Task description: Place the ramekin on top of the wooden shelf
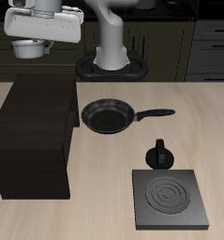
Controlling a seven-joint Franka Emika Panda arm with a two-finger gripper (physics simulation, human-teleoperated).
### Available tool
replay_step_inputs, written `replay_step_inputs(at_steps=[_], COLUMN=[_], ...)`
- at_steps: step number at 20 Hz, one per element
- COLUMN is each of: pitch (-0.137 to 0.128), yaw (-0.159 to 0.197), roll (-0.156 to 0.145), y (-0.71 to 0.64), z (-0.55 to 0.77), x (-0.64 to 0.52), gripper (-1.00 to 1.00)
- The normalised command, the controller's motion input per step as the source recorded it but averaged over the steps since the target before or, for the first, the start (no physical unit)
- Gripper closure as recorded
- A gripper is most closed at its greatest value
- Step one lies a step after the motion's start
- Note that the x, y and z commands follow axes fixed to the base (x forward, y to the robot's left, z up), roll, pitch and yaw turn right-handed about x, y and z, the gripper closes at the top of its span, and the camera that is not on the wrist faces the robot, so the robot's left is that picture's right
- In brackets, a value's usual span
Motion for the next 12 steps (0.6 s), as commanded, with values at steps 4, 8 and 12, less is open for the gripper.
replay_step_inputs(at_steps=[4, 8, 12], pitch=[-0.022, 0.013, 0.025], yaw=[-0.005, -0.022, -0.011], roll=[-0.007, 0.004, -0.019], y=[0.10, 0.11, -0.02], z=[-0.01, -0.08, -0.19], x=[0.31, 0.18, 0.19], gripper=[1.00, 1.00, 1.00])
